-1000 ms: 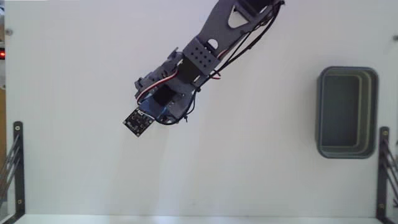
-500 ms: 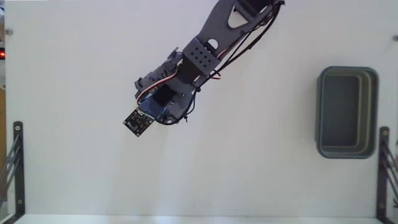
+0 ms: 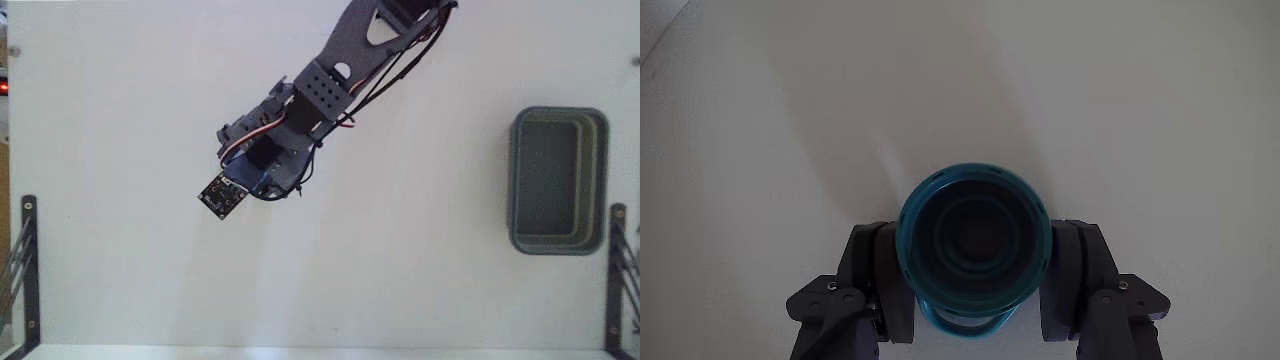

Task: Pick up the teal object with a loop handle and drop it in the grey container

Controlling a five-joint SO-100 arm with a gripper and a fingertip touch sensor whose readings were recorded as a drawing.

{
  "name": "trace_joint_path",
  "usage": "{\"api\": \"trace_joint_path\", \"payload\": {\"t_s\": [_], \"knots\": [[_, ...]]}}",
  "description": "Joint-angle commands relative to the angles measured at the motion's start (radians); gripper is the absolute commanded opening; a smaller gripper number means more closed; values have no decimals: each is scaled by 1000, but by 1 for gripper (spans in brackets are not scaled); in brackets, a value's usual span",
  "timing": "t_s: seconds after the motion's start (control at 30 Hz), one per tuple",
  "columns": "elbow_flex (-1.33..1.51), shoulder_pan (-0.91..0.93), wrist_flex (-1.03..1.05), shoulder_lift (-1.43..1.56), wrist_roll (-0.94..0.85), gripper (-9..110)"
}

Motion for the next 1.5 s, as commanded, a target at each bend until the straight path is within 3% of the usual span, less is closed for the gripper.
{"api": "trace_joint_path", "payload": {"t_s": [0.0,1.47], "knots": [[-24,24,32,47,0,63],[-425,24,450,63,0,63]]}}
